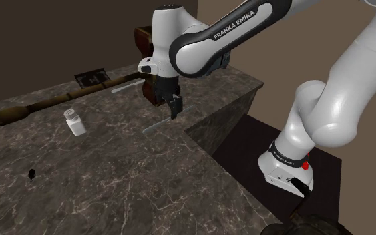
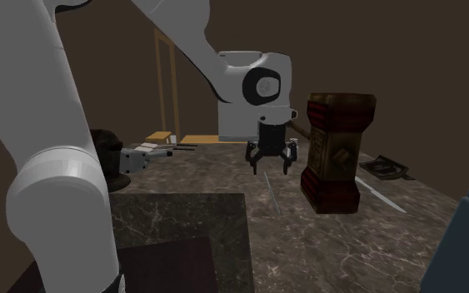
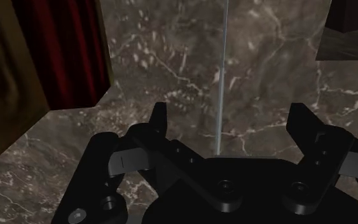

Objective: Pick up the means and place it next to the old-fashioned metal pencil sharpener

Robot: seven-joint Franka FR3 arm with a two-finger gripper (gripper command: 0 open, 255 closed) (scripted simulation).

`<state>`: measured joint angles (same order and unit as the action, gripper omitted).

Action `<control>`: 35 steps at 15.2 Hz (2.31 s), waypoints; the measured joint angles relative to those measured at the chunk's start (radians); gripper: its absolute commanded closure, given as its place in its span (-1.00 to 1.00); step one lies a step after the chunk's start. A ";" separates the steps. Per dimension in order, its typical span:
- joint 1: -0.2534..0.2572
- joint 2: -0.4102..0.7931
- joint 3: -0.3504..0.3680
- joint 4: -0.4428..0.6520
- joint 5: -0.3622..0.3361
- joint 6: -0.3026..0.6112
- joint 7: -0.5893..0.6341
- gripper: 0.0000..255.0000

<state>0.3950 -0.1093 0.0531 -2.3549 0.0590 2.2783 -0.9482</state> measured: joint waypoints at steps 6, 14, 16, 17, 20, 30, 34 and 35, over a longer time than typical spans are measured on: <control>0.002 0.042 0.002 -0.029 0.001 0.072 -0.004 -1.00; 0.002 0.046 0.002 -0.030 0.001 0.076 -0.004 1.00; 0.002 0.046 0.002 -0.030 0.001 0.076 -0.004 1.00; 0.002 0.046 0.002 -0.030 0.001 0.076 -0.004 1.00; 0.002 0.046 0.002 -0.030 0.001 0.076 -0.004 1.00; 0.002 -0.012 0.002 0.005 0.001 -0.015 0.001 1.00; 0.001 -0.036 0.000 0.043 -0.001 -0.077 0.000 1.00; 0.000 -0.045 -0.001 0.048 -0.001 -0.091 0.000 1.00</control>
<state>0.3954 -0.1543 0.0525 -2.3073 0.0582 2.1873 -0.9479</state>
